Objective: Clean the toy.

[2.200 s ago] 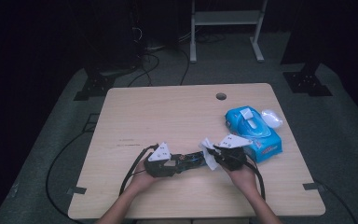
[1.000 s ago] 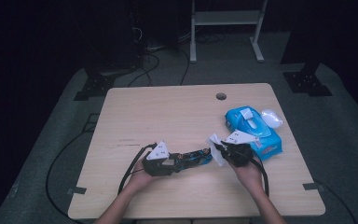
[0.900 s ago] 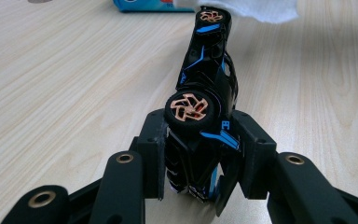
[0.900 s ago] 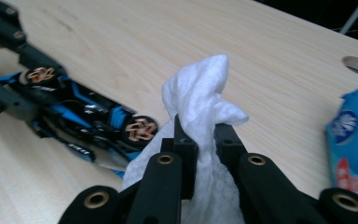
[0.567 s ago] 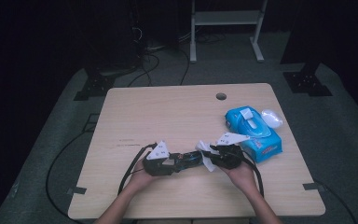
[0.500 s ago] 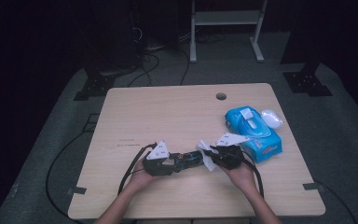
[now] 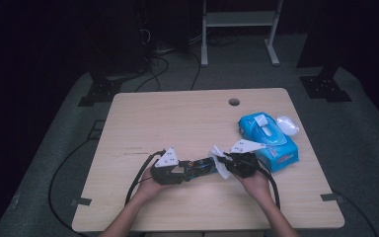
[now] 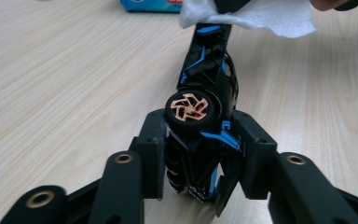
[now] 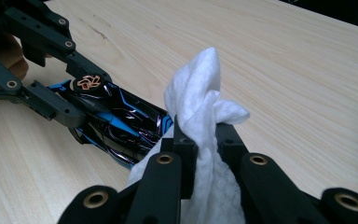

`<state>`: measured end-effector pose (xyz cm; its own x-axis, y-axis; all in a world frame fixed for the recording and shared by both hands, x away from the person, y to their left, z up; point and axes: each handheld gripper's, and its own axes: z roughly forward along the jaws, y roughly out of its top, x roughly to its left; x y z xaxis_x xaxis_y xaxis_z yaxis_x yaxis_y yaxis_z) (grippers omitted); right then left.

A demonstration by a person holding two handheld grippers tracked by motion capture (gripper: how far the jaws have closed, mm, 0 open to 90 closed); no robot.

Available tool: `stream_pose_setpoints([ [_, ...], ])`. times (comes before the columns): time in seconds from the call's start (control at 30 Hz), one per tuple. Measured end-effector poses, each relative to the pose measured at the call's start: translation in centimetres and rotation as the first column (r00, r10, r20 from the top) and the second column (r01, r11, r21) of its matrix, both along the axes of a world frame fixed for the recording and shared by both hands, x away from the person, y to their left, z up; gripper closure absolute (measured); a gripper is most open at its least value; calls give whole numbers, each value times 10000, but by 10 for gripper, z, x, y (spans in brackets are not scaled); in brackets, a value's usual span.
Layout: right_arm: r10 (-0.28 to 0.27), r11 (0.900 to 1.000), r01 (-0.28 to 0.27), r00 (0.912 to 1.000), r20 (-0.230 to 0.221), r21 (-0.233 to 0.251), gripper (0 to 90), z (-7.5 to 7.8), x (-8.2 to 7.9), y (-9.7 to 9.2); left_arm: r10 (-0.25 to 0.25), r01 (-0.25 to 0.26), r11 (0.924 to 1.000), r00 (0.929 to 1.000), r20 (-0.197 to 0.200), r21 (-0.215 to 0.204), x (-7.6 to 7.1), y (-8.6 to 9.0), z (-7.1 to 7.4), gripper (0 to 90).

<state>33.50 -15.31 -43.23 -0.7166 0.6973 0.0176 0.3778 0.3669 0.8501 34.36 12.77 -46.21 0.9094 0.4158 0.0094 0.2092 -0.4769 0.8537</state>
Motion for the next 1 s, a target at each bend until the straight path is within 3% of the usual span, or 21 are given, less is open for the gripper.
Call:
stream_pose_setpoints([
  [0.07,48,10000,-47,10000,-81,62,823,0,0,-2,288,-303,9991,9983,-507,-299,3,1,1,439],
  [0.1,86,10000,-86,10000,-6,29,823,-1,-1,-3,296,-327,9982,9976,-631,-494,4,2,1,424],
  [0.27,140,9999,-139,9998,118,-86,824,-1,-3,-4,247,-391,9895,9944,-1031,-1392,6,8,6,406],
  [0.47,159,9996,-156,9998,126,-229,825,-1,-6,-4,261,-552,9789,9887,-1478,-1966,10,13,7,410],
  [0.57,247,9994,-245,9997,77,-239,826,0,-8,-6,454,-783,9816,9816,-1857,-1741,12,11,4,413],
  [0.7,338,9987,-335,9994,78,-392,826,1,-11,-5,318,-633,9882,9754,-2179,-1394,13,7,-1,424],
  [0.87,417,9982,-412,9991,94,-426,827,1,-14,-6,58,-521,9801,9720,-2347,-1915,13,7,2,433],
  [1.0,474,9981,-470,9989,75,-393,827,1,-18,-7,73,-547,9806,9698,-2439,-1882,14,9,2,433],
])
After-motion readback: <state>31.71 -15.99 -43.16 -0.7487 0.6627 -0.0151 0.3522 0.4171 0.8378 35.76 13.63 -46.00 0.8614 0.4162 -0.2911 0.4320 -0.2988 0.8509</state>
